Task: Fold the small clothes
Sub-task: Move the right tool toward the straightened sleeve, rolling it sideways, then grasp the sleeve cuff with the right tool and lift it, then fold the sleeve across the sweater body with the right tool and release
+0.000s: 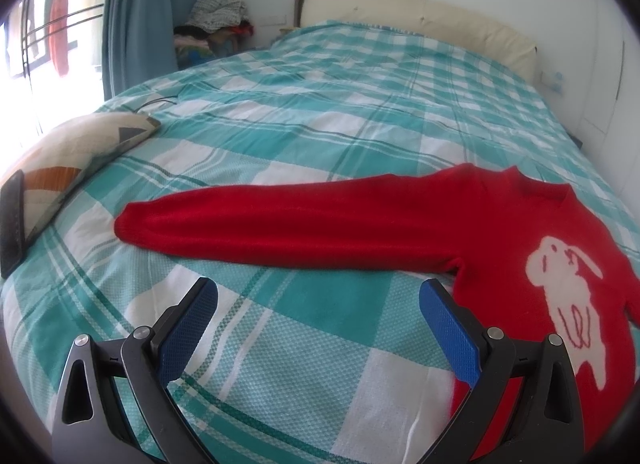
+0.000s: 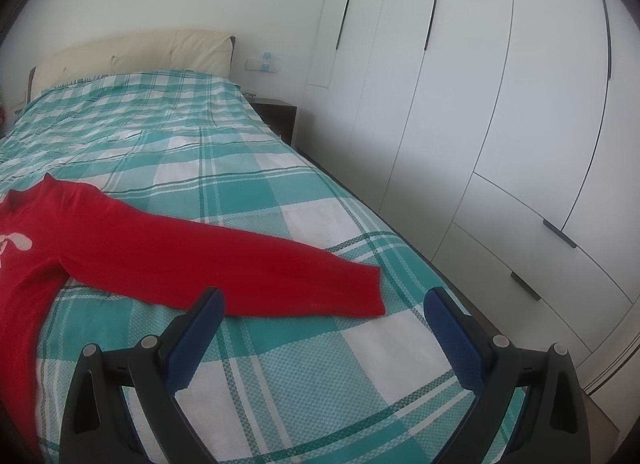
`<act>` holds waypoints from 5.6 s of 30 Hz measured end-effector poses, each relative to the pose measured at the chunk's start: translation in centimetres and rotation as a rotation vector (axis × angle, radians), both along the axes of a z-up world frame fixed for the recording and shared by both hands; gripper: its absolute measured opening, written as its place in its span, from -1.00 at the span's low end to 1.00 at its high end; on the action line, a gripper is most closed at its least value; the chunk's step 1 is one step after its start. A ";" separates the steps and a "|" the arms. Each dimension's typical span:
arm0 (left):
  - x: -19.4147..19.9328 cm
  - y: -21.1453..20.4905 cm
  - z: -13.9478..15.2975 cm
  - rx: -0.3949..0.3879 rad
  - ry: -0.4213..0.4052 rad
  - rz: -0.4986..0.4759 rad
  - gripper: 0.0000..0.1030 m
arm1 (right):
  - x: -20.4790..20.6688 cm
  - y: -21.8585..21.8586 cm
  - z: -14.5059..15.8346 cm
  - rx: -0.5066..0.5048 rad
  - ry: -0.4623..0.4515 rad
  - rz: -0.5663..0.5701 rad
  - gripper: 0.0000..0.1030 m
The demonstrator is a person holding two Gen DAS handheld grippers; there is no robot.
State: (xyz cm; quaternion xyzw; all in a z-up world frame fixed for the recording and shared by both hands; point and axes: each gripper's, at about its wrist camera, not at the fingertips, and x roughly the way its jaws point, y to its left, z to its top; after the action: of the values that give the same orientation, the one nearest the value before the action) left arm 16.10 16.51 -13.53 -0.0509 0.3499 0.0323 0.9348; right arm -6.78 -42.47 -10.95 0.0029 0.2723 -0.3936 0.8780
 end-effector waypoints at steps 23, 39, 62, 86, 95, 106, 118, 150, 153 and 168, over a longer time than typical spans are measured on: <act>2.8 -2.3 0.4 -0.014 -0.001 0.013 0.97 | -3.5 -14.9 -3.9 1.087 -0.504 0.171 1.00; 3.7 -2.4 -0.4 -0.032 0.058 0.033 0.97 | 0.6 -18.5 -8.7 1.030 -0.389 -0.070 -0.95; 3.0 -1.4 1.7 -0.073 0.010 0.009 0.97 | 23.3 18.6 15.9 0.461 -0.078 0.857 -0.94; 3.5 -2.3 0.3 -0.061 0.059 0.004 0.97 | 18.0 15.7 0.0 0.506 0.190 0.783 0.58; 3.4 -1.7 0.5 -0.068 0.044 0.018 0.97 | 23.3 30.9 -1.0 0.355 0.390 1.197 0.47; 3.5 0.2 1.1 -0.162 0.041 0.036 0.97 | 24.3 38.0 -5.6 0.394 0.696 1.525 0.26; 3.6 -1.0 0.6 -0.147 0.061 0.019 0.97 | 31.5 26.2 -1.2 0.379 0.460 1.050 0.27; 4.1 -0.3 0.5 -0.173 0.071 0.029 0.97 | 26.2 36.8 -4.6 0.210 0.572 1.457 0.18; 4.1 0.2 0.3 -0.179 0.079 0.039 0.97 | 24.8 31.8 -1.4 0.394 0.375 1.384 0.24; 4.3 -5.5 -4.7 0.065 0.281 -0.089 0.98 | 7.5 6.3 -3.8 0.326 0.087 0.573 0.57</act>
State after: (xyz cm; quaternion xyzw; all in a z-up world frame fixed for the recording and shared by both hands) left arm 20.38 10.98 -18.27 -0.0001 0.4779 0.0091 0.8784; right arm 0.74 -36.14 -14.79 0.0500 0.3587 -0.0814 0.9286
